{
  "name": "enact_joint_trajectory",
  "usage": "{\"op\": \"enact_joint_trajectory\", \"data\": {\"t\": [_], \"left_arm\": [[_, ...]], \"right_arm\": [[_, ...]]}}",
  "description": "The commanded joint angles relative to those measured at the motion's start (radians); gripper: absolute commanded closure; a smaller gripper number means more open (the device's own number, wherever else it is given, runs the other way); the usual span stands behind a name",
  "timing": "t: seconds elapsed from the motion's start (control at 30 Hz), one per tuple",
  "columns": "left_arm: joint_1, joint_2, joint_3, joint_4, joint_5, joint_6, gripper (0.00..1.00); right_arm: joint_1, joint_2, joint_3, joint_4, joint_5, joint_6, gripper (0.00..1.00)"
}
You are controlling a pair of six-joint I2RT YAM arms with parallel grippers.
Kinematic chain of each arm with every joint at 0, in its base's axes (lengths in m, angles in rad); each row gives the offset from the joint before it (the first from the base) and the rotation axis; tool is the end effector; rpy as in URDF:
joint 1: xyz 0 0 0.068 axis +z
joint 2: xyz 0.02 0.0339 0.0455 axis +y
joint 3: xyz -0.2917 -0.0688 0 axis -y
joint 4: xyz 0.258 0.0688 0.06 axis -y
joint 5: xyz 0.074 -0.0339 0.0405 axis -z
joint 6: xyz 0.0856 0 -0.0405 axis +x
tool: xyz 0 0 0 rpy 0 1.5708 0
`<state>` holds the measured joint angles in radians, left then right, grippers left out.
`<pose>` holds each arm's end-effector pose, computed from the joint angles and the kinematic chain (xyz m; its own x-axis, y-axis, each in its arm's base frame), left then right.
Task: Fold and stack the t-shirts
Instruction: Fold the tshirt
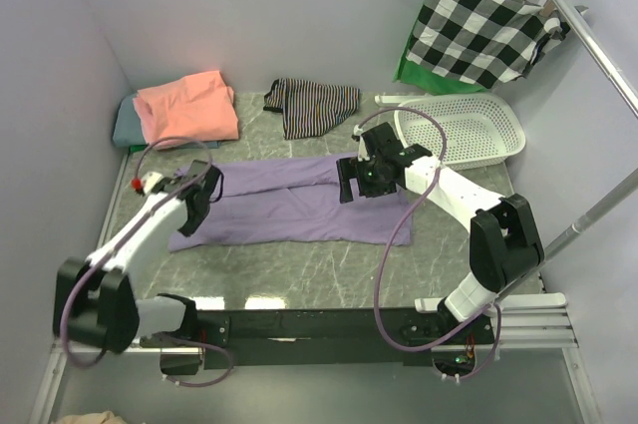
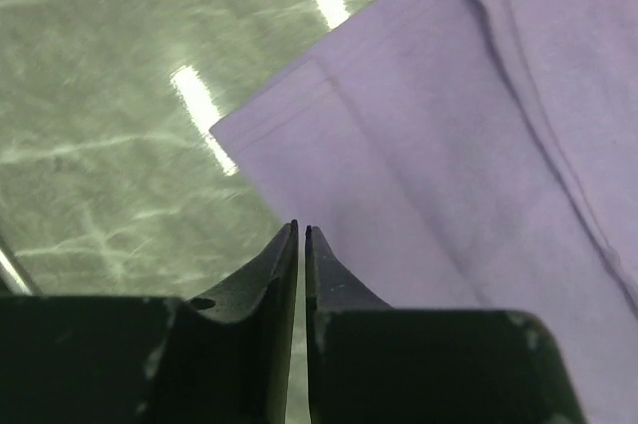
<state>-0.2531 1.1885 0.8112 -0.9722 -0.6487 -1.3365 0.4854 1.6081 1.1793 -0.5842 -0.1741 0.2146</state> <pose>0.2108 -0.0011 0.2061 -0.2885 -0.7260 -0.6243 -0.9022 0.4244 -0.0767 0.3241 0.1877 0.2180 -0.8483 -0.2104 -0.4859 -0.3684 0.8936 0.2563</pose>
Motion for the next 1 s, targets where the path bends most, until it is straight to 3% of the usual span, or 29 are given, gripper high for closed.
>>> {"op": "enact_joint_trajectory", "data": {"t": [0.0,0.13,0.23,0.53,0.73,0.97], "left_arm": [[0.017,0.160,0.144,0.105,-0.043,0.132,0.87],[0.020,0.314,0.213,0.115,-0.032,0.177,0.78],[0.032,0.341,0.186,0.174,0.038,0.195,0.74],[0.035,0.238,0.036,0.270,0.215,0.220,0.73],[0.055,0.290,0.026,0.242,0.137,0.255,0.71],[0.086,0.355,0.036,0.322,0.066,0.342,0.71]], "right_arm": [[-0.002,0.006,0.032,0.004,0.004,-0.017,0.01],[-0.002,0.010,0.031,0.001,0.013,-0.020,0.01],[-0.001,0.015,0.034,-0.002,0.019,-0.020,0.01],[-0.002,0.026,0.036,0.003,0.028,-0.015,0.01],[-0.016,0.067,0.019,0.014,0.100,0.032,0.00],[-0.054,0.162,-0.004,0.059,0.127,0.072,0.00]]}}
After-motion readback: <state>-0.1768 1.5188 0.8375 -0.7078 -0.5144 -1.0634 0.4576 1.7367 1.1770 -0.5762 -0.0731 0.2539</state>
